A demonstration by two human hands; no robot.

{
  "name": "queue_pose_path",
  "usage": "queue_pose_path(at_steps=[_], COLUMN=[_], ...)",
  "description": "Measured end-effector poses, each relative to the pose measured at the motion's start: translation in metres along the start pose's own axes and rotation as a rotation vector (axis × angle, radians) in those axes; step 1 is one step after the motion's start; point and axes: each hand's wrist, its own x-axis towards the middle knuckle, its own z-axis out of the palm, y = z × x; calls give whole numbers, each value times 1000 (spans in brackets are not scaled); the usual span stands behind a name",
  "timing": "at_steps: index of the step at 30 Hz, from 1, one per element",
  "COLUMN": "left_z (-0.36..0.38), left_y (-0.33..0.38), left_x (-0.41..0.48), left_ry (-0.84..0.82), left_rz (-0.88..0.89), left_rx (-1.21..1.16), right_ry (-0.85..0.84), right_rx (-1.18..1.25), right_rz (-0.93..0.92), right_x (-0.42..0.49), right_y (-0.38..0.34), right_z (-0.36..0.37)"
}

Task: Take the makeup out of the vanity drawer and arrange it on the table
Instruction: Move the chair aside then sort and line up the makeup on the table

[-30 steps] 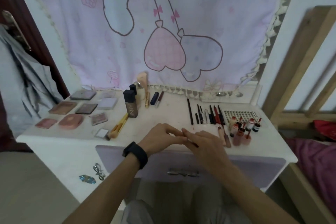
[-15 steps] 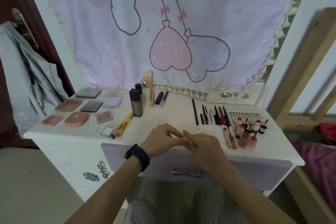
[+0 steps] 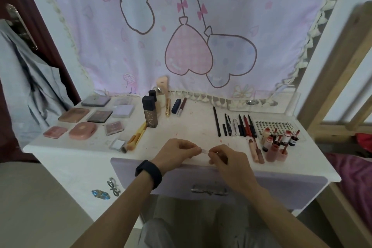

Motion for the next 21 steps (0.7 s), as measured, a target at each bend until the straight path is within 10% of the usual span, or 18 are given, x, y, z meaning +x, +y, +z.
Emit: queue_pose_path(at_steps=[11,21], left_z=[13,11], left_y=[6,33], left_x=[12,82], left_ry=[77,193], left_rz=[122,15], left_rx=[-104,82], right_ry=[107,397], right_rx=[116,-379], right_rz=[18,-267], right_x=[6,5], right_y=[-6,42], right_z=[9,13])
